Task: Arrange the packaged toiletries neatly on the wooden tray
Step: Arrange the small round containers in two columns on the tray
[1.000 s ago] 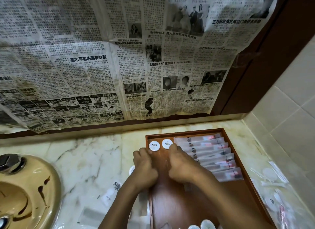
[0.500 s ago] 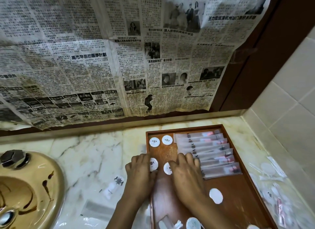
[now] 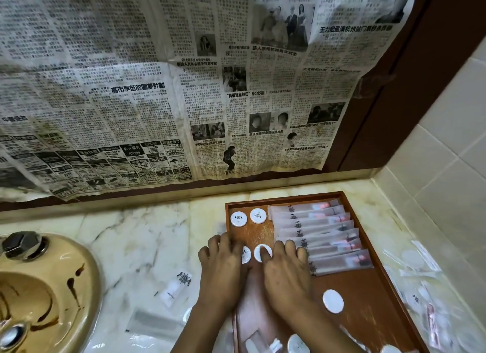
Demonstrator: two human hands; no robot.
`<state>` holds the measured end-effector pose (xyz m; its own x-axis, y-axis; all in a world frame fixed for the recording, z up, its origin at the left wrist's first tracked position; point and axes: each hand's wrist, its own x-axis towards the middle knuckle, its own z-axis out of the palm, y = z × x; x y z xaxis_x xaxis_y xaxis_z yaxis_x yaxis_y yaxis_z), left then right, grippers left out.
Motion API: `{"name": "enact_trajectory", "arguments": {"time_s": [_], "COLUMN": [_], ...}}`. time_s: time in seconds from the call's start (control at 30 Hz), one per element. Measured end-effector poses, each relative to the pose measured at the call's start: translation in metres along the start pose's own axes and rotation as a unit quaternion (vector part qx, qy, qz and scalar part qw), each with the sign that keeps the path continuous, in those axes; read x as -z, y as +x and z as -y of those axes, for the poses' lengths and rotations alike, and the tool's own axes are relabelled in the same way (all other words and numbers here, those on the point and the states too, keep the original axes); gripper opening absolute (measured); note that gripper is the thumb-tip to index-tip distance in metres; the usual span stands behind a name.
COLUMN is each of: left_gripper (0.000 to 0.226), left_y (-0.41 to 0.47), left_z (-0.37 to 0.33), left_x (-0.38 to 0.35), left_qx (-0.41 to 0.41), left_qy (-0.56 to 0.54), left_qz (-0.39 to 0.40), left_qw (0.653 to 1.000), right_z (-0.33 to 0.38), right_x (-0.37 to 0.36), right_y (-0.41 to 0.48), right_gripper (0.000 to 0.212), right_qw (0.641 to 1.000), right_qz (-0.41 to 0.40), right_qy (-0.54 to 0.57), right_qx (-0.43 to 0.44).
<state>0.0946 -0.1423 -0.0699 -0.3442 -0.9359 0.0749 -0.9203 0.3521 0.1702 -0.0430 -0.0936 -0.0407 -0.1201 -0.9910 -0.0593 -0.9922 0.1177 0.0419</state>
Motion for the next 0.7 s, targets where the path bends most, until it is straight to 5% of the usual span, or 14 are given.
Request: {"name": "enact_trajectory", "arguments": {"time_s": [0.3,0.7], "left_gripper": [0.031,0.038], "left_y": [-0.017,0.009], "left_z": [-0.006,-0.003], "left_x": [-0.006,-0.007], "left_qx": [0.007,0.035], "left_qy": [0.100,0.099], "left_qz": [-0.086,-0.059], "left_qw": [0.991,0.993], "right_z": [0.012,0.011], "right_x": [0.024,0.036], "right_y": [0.000,0.044], "right_gripper": [0.045,0.054], "right_qw": [0.991,0.979], "right_qz": [0.125,0.199], "right_qy": [0.046,0.019], "right_qx": [-0.004,-0.031]}}
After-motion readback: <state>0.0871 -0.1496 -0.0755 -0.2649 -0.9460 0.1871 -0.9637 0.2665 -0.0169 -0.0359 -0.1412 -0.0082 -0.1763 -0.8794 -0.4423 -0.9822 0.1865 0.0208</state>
